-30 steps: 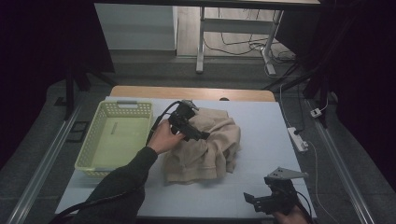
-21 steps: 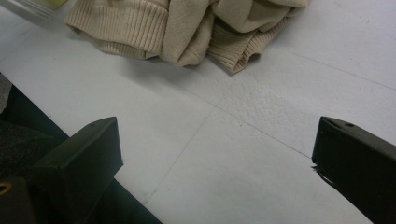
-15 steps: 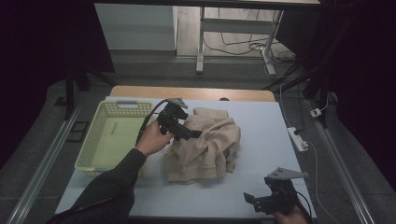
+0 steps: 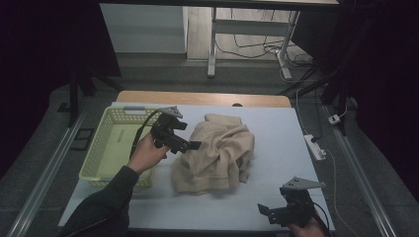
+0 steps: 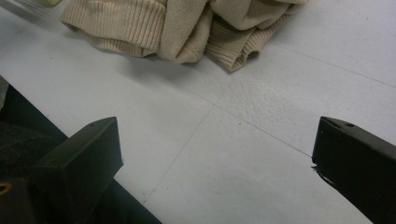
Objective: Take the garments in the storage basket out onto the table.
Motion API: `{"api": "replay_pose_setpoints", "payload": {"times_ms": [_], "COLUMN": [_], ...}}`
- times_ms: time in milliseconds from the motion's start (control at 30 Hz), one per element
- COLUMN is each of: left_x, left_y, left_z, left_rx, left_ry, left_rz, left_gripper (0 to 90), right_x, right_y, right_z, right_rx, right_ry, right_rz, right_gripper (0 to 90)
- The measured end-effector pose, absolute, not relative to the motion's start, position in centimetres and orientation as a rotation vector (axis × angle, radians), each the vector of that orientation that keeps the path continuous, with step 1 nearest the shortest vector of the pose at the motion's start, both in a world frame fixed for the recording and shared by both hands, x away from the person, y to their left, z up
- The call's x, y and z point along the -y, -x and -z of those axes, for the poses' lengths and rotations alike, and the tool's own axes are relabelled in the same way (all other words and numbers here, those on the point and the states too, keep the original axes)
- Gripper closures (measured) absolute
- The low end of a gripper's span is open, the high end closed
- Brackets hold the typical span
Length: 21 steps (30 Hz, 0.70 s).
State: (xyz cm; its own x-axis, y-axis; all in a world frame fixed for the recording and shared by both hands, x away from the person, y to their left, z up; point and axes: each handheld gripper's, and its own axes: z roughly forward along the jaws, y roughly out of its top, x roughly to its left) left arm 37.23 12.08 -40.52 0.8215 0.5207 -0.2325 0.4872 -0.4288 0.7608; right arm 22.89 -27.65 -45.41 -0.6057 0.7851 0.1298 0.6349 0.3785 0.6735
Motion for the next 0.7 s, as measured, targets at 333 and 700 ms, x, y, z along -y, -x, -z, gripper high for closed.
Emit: {"api": "replay_pose_setpoints", "payload": {"times_ms": [333,700], "left_x": [-13.4,-14.3], "left_y": [-35.7,-34.1], "left_z": [41.7,43.1], "left_rx": [-0.754,-0.765], "left_ry": [-2.071,-2.053], "left_rz": [-0.055,-0.048], "left_gripper": [0.0,0.0], "right_x": [27.6,27.6], "right_y": [-22.9,-23.0], "right_z": [45.4,45.5], "right_rx": [-2.427,-2.429], "right_ry": [-1.271,-1.272], "right_rz": [-1.033,-1.027], "right_gripper": [1.2,1.2]}}
